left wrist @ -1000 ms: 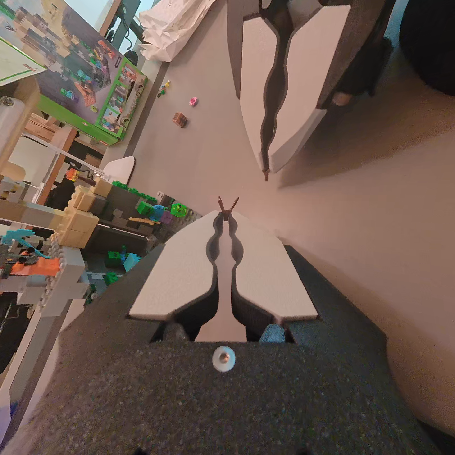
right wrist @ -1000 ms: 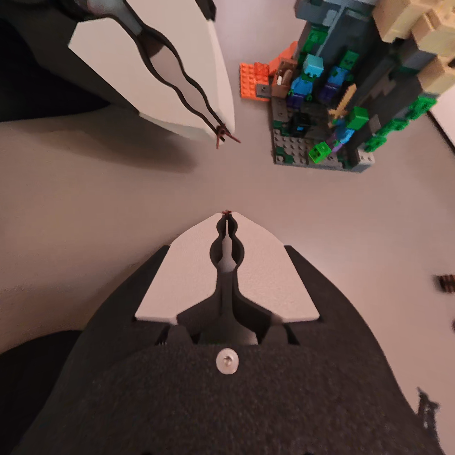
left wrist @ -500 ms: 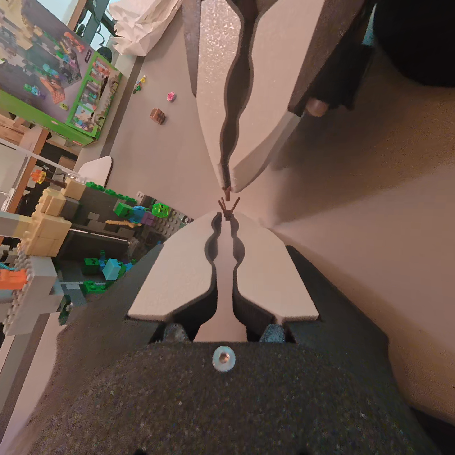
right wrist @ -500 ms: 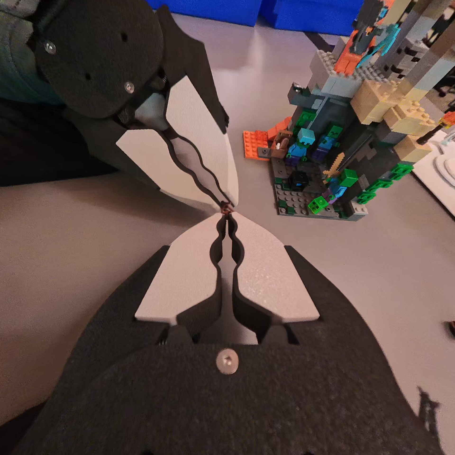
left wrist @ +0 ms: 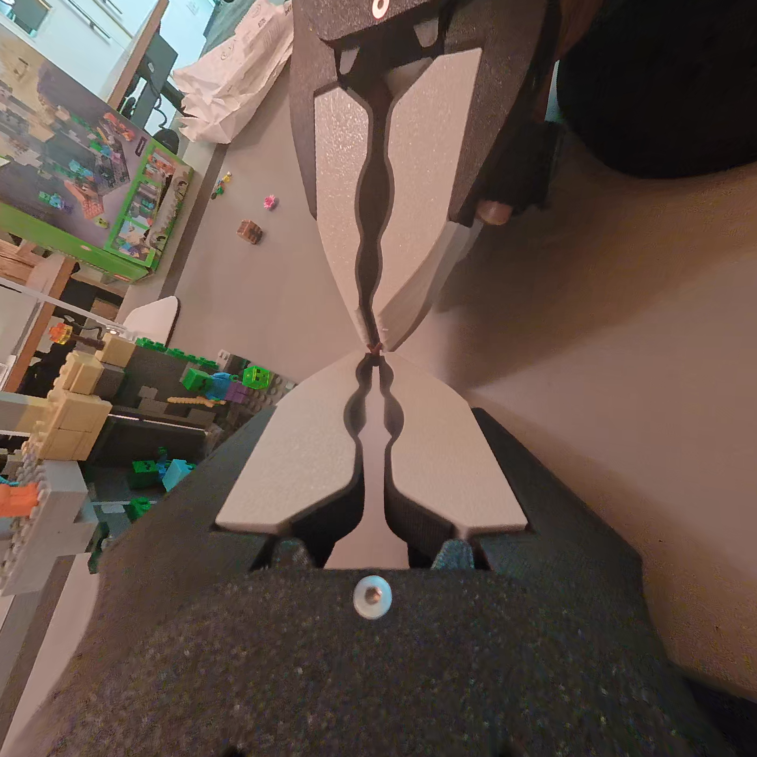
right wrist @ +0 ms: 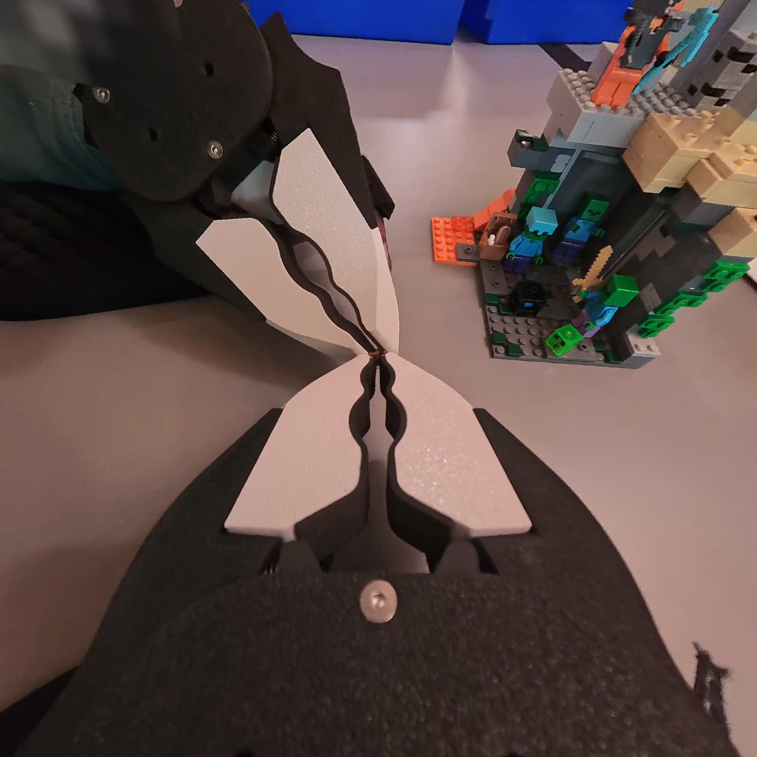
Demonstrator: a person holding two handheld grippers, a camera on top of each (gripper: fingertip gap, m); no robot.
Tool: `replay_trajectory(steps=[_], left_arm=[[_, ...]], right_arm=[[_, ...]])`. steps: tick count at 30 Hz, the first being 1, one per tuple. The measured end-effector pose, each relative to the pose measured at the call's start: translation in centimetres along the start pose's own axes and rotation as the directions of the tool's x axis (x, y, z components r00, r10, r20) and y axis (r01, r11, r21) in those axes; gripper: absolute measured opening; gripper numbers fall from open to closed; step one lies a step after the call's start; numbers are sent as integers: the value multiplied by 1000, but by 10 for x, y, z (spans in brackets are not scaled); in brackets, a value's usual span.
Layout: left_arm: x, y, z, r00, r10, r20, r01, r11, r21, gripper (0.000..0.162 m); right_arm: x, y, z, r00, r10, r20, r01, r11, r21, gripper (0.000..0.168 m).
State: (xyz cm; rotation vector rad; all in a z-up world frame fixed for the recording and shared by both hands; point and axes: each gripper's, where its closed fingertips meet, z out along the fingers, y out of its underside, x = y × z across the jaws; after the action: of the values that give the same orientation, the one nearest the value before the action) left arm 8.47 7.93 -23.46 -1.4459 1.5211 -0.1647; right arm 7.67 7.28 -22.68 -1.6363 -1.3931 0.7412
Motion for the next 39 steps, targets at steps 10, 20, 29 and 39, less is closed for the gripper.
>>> replay_trajectory(steps=[10,20,29,39], left_arm=[[-55,28,-26,983,-32,182,50,994,-96,2],[-159,191,-67,907,-253,337,386,821,-422,3],[-175,196,-50,863,-362,354,470,832,-294,17],[-167,183,-58,851,-385,358,480,847,-230,19]], right_arm=[[34,-13,-32,989,90,-117,-76,990,116,10],[58,-11,-52,964,131,-231,-99,985,143,9],[58,-1,-47,964,126,-234,-105,989,103,8],[57,2,-45,964,117,-239,-100,992,81,7]])
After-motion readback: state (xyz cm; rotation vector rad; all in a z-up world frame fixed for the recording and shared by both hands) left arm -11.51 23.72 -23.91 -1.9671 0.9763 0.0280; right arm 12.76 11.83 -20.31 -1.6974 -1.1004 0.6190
